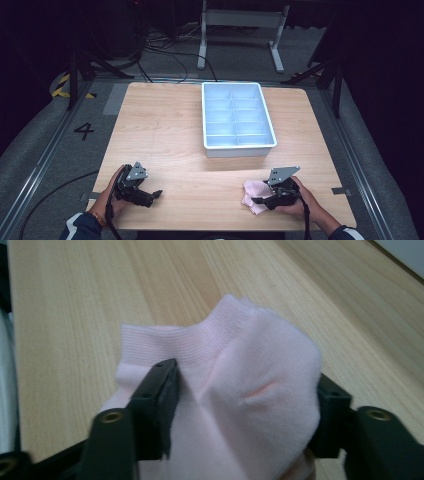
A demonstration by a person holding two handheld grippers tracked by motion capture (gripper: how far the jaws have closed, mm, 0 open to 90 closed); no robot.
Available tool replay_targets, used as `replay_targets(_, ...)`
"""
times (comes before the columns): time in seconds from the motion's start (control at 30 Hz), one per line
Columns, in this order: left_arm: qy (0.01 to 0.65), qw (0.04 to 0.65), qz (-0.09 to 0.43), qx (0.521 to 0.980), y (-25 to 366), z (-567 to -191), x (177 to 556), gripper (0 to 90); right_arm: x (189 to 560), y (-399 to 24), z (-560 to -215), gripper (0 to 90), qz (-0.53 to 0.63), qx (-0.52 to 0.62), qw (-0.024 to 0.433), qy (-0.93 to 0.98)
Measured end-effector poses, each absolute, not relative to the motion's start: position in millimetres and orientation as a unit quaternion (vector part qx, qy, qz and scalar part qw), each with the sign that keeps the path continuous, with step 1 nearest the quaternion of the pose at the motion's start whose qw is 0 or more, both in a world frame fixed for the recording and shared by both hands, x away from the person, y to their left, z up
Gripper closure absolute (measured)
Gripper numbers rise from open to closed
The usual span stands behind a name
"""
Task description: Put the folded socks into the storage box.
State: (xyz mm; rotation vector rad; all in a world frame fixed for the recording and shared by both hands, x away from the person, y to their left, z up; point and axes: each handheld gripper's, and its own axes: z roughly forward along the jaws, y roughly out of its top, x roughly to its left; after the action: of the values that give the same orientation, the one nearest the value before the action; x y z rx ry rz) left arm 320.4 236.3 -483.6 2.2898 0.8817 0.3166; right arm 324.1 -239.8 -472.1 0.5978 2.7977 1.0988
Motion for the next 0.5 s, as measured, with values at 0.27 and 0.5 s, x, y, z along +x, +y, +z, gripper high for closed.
replay_targets(0.27, 0.336, 0.327, 0.121, 0.875, 236.3, -483.5, 320.4, 0.5, 320.7, -238.7, -471.4, 63.7, 0.365, 0.186, 0.031, 0.912)
replay_targets(0.5, 0.336, 0.325, 0.122, 0.875, 236.4, -483.3, 320.3, 0.6, 317.4, -238.2, -469.7, 69.7, 0.366, 0.175, 0.044, 0.913)
